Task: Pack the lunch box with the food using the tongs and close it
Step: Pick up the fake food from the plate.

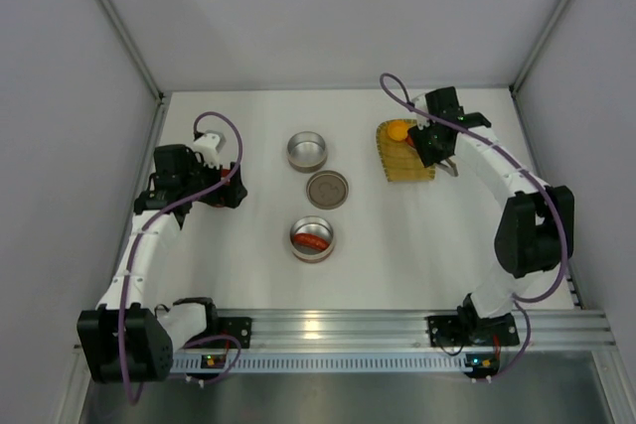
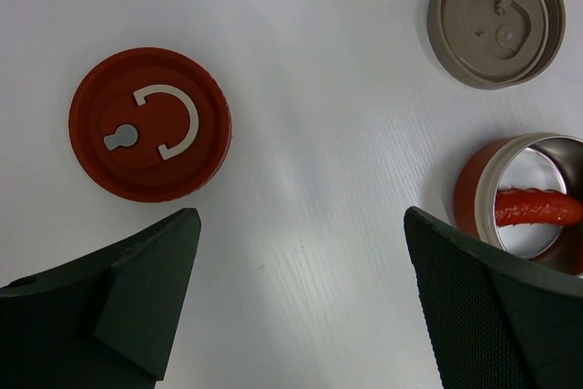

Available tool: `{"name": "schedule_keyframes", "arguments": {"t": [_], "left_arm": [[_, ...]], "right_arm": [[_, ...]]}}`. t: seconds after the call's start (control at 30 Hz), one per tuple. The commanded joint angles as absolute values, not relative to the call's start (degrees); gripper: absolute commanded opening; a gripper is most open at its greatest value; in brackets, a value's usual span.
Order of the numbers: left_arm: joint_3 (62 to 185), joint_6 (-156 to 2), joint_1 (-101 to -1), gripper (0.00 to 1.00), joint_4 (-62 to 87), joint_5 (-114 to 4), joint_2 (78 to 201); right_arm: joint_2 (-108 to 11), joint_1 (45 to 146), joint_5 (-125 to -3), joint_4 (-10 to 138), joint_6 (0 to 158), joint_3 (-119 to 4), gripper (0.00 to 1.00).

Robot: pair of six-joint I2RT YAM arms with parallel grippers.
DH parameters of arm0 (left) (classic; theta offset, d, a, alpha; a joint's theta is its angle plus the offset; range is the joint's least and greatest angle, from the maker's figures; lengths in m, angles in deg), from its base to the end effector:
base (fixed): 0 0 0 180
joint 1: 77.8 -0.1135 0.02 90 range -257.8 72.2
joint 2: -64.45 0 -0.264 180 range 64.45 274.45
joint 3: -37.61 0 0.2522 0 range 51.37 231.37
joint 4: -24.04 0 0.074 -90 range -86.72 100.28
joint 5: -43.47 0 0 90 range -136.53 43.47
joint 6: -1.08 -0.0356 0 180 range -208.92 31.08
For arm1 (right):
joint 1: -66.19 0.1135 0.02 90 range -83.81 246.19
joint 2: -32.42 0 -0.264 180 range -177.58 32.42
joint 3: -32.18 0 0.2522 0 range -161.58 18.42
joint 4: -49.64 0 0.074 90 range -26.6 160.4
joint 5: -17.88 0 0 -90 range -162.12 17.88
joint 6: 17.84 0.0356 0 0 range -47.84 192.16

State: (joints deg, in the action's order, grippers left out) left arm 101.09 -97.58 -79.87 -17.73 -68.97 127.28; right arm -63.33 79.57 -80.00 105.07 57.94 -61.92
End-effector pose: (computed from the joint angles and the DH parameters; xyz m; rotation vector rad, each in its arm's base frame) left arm 0.2325 -0.0052 0.2809 0.3300 2.2224 -0.3469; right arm 0.3493 0.0781 0.2772 -0.5606 2.5009 -0.1820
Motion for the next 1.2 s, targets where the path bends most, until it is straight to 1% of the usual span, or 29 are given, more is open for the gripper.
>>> {"name": "schedule_keyframes", "arguments": {"t": [0.0,0.23,0.5,0.6,0.63,0.7,0.73,0.9,0.93,1.17], "left_arm": [[101.3,-97.9,-80.1,0.98,-14.9,-68.9,127.2],[101.1,-98.2,-80.1,0.98,-14.7,-68.9,127.4],[101.2,-98.5,-80.1,0.98,-14.7,-68.6,127.5],[101.3,-98.6,-80.1,0.98,-14.7,-68.5,127.5],[101.4,-98.6,-80.1,0.98,-14.7,-68.5,127.5],[101.5,-98.6,-80.1,0.98,-14.8,-68.3,127.6],[101.6,-98.5,-80.2,0.98,-14.9,-68.4,127.6],[101.5,-98.7,-80.1,0.99,-15.3,-68.3,126.9],[101.6,-98.8,-80.1,0.98,-15.4,-68.2,126.9],[102.3,-98.8,-80.1,0.98,-16.4,-69.0,126.7]], "right_arm": [[-64.5,78.1,-80.3,100.8,57.6,-64.2,0.49],[-66.4,78.2,-79.7,99.4,56.8,-64.1,0.47],[-68.0,78.1,-79.6,98.7,56.2,-64.6,0.43],[-68.0,78.2,-79.9,98.6,55.9,-64.7,0.38],[-67.9,78.1,-79.9,98.6,55.8,-64.6,0.34],[-67.4,78.1,-79.8,99.3,55.5,-64.6,0.31],[-67.2,78.1,-79.4,99.6,55.5,-64.6,0.27],[-63.7,77.2,-77.9,102.2,55.6,-64.4,0.17],[-62.5,77.0,-77.3,102.6,55.6,-64.5,0.14],[-57.1,75.9,-72.6,106.5,54.3,-64.6,0.06]]}}
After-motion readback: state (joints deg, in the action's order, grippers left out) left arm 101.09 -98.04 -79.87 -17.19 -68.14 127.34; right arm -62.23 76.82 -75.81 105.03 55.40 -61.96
